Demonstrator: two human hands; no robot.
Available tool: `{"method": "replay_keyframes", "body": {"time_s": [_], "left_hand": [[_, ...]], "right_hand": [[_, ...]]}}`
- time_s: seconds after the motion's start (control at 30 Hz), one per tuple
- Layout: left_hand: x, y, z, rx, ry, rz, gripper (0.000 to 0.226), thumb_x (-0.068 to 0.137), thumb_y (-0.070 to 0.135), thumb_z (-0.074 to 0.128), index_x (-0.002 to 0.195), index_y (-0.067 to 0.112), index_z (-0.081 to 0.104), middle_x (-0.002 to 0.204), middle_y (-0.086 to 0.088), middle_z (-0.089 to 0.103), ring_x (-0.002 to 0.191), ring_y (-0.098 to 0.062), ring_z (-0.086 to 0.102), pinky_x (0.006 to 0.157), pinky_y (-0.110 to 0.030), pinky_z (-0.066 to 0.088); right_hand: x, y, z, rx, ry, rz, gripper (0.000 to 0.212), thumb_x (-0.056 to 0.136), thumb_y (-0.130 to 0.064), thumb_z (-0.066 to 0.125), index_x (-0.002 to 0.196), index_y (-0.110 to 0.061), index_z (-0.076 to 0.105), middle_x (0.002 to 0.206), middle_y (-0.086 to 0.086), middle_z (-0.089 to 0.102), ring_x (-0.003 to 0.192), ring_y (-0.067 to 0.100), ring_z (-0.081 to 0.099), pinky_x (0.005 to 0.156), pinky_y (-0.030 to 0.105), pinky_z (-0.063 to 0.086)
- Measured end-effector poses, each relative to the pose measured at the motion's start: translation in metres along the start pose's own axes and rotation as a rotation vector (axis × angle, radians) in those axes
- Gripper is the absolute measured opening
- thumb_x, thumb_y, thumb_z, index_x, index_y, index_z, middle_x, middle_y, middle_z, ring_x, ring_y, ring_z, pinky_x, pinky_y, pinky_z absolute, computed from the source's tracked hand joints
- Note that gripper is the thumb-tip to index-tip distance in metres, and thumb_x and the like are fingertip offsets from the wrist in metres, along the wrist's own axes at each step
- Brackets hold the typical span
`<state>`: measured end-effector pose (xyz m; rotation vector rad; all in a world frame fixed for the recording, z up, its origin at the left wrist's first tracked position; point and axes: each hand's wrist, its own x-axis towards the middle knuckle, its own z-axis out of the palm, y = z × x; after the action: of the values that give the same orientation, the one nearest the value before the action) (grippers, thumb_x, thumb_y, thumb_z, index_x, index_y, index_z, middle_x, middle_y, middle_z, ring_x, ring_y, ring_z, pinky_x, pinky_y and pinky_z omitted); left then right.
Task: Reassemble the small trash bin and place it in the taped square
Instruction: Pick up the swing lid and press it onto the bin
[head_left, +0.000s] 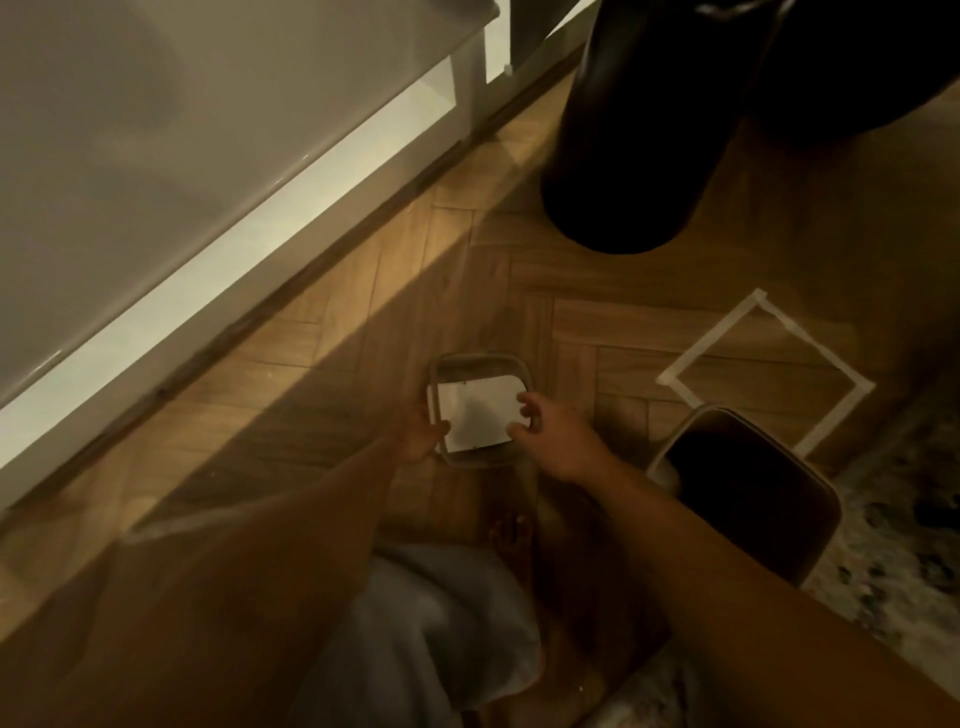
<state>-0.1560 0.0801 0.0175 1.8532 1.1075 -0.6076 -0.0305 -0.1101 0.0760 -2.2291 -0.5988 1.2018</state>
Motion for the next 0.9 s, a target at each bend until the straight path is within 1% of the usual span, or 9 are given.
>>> {"method": "replay_keyframes", "body": {"time_s": [0.07,0.2,0.33,0.43,0.5,0.63,0.7,0.8,0.9], "left_hand": [[0.011,-0.008,0.008,0.012,0.017,-0.019,0.045,0.097,0.031,0.061,0.135,0.007,0.058,0.132,-0.012,0.062,0.119,-0.028,0.06,0.084,-0.026,0.043],[0.033,-0.013,0.02,0.019,0.077,-0.04,0.049,0.094,0.029,0.064,0.136,0.003,0.056,0.134,-0.016,0.06,0.12,-0.03,0.058,0.086,-0.027,0.042],[0.045,-0.011,0.027,0.052,0.127,-0.042,0.032,0.094,0.019,0.062,0.112,-0.007,0.065,0.111,-0.019,0.067,0.105,-0.033,0.065,0.078,-0.031,0.048],[0.052,-0.013,0.03,0.068,0.134,-0.042,0.026,0.092,0.017,0.064,0.096,-0.008,0.068,0.097,-0.021,0.07,0.093,-0.033,0.068,0.08,-0.038,0.055],[0.05,-0.01,0.03,0.113,0.122,-0.024,0.029,0.093,0.021,0.064,0.099,-0.006,0.069,0.101,-0.019,0.07,0.097,-0.032,0.068,0.084,-0.038,0.054],[0.04,0.012,0.021,0.158,0.107,0.023,0.037,0.094,0.026,0.063,0.114,-0.005,0.067,0.116,-0.019,0.067,0.11,-0.031,0.062,0.094,-0.037,0.048],[0.037,0.026,0.01,0.2,0.068,0.018,0.032,0.092,0.029,0.064,0.101,-0.002,0.069,0.108,-0.017,0.069,0.097,-0.028,0.065,0.082,-0.035,0.05],[0.028,0.042,-0.006,0.237,0.012,0.068,0.024,0.09,0.025,0.064,0.071,0.016,0.054,0.086,-0.01,0.065,0.077,-0.021,0.061,0.067,-0.028,0.047],[0.008,0.053,-0.02,0.165,-0.033,0.084,0.021,0.093,0.018,0.063,0.073,0.016,0.059,0.078,-0.007,0.064,0.07,-0.016,0.062,0.064,-0.024,0.053]], "right_hand": [[0.009,0.005,0.02,0.009,-0.052,0.022,0.058,0.1,-0.029,0.062,0.154,-0.022,0.041,0.147,0.006,0.055,0.124,0.022,0.059,0.088,0.027,0.05],[0.022,0.019,0.049,0.001,-0.12,0.039,0.054,0.101,-0.027,0.061,0.152,-0.02,0.045,0.146,0.006,0.057,0.127,0.022,0.059,0.093,0.027,0.05],[0.031,0.033,0.057,-0.017,-0.153,0.055,0.052,0.101,-0.026,0.061,0.151,-0.017,0.047,0.143,0.005,0.059,0.124,0.022,0.06,0.091,0.026,0.049],[0.035,0.038,0.057,-0.032,-0.163,0.056,0.045,0.101,-0.025,0.061,0.143,-0.014,0.054,0.132,0.006,0.065,0.115,0.022,0.064,0.083,0.025,0.051],[0.036,0.04,0.055,-0.049,-0.172,0.056,0.047,0.101,-0.026,0.061,0.145,-0.013,0.052,0.134,0.007,0.063,0.118,0.024,0.063,0.081,0.024,0.05],[0.029,0.036,0.049,-0.094,-0.179,0.06,0.061,0.101,-0.03,0.061,0.156,-0.016,0.04,0.153,0.007,0.051,0.134,0.025,0.054,0.097,0.028,0.046],[0.025,0.032,0.045,-0.112,-0.182,0.046,0.064,0.099,-0.033,0.063,0.156,-0.017,0.038,0.156,0.006,0.048,0.137,0.025,0.051,0.103,0.031,0.046],[0.015,0.025,0.036,-0.122,-0.213,0.029,0.071,0.096,-0.037,0.068,0.157,-0.018,0.037,0.157,0.006,0.046,0.138,0.025,0.051,0.102,0.03,0.045],[-0.003,0.017,0.028,-0.194,-0.244,-0.018,0.077,0.093,-0.037,0.072,0.158,-0.02,0.036,0.159,0.005,0.044,0.141,0.025,0.048,0.106,0.032,0.043]]}}
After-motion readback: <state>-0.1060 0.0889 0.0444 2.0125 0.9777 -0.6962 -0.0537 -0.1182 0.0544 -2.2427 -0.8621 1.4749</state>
